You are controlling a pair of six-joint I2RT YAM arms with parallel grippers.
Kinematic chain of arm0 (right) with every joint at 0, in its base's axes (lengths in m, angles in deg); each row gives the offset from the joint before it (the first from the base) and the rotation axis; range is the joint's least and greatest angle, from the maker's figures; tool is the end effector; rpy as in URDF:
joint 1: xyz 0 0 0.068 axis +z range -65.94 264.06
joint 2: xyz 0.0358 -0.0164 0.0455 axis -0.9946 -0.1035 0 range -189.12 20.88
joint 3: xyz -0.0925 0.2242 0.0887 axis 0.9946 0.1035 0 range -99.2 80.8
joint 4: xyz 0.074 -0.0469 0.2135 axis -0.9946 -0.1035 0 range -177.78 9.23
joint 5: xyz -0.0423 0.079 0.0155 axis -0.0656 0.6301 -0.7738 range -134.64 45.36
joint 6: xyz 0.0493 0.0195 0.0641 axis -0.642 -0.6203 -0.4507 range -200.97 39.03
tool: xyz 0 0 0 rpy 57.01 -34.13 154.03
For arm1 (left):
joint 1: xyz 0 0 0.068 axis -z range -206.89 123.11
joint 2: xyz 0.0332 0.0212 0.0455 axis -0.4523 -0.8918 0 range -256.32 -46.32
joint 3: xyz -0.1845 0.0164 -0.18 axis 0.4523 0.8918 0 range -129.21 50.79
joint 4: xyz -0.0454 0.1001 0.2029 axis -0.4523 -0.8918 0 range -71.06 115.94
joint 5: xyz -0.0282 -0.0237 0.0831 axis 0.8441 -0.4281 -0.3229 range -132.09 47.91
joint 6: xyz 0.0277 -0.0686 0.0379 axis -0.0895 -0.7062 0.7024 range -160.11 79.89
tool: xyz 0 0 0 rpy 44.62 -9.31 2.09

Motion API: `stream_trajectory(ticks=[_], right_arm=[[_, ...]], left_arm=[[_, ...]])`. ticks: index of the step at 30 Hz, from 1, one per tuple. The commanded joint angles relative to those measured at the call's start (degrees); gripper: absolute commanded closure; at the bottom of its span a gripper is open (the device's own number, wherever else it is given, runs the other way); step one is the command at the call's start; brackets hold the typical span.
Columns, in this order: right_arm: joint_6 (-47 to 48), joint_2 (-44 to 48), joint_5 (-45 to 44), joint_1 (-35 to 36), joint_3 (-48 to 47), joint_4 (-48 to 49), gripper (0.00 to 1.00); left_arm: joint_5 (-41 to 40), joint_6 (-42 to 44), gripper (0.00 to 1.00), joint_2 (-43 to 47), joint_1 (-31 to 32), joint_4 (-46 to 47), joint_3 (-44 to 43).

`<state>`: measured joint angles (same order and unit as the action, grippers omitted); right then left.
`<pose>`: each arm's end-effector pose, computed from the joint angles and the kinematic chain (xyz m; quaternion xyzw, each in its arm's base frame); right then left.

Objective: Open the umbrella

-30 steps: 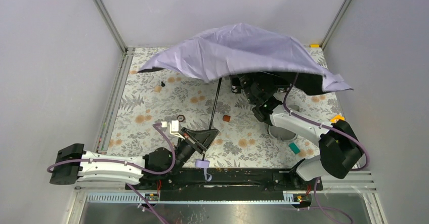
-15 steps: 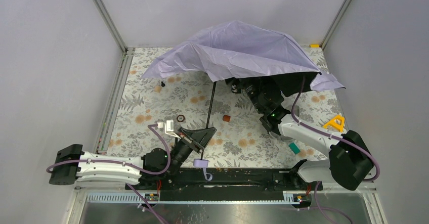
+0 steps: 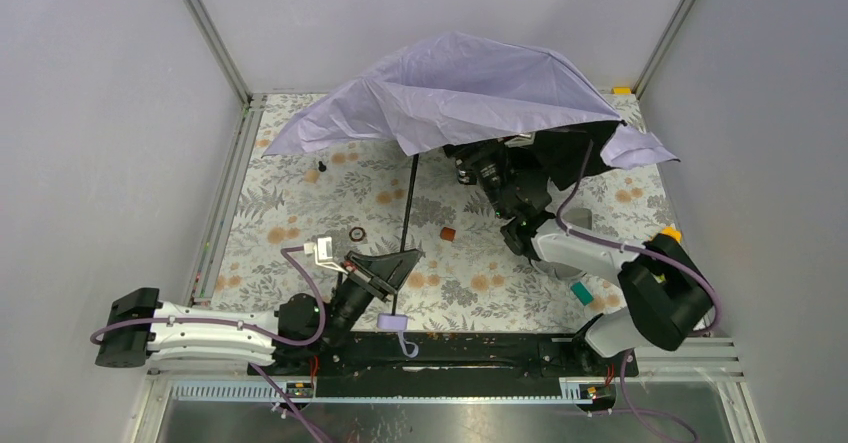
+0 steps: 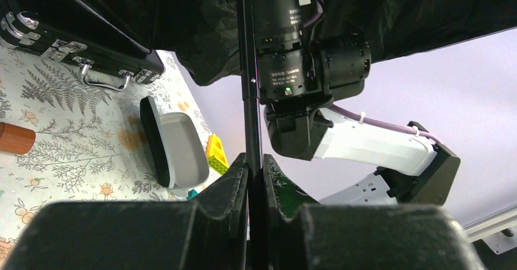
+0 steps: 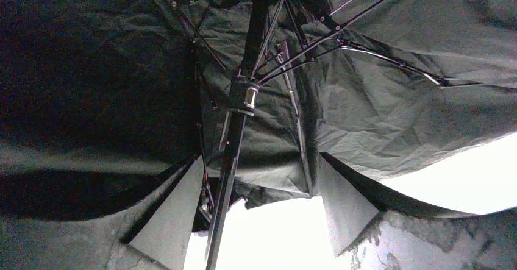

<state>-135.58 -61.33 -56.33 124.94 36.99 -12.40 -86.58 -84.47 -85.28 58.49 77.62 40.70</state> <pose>0.2481 0.1953 0.3480 0.1470 0.4835 0.6034 0.6169 0.0633 -0.1524 0.2690 -0.1158 0.5902 -0.6090 0.5171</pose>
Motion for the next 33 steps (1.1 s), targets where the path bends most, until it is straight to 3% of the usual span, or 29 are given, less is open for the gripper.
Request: stream_trajectory(ticks=[1,9,33], right_arm=[[-7.31,-3.84,0.56,-0.12,-5.67,8.31,0.25],[-13.71,-9.96,-1.84,-0.13,-10.54,12.51,0.27],[-24.3,-18.58,-1.54,-0.11,-18.68,15.64,0.59]], left_arm=[[2.24,-0.69,1.0,1.38,0.23,9.05,0.19],[3.43,-0.29,1.0,2.4,0.22,9.01,-0.61],[4.69,0.21,1.0,1.98,0.22,8.74,-1.91]])
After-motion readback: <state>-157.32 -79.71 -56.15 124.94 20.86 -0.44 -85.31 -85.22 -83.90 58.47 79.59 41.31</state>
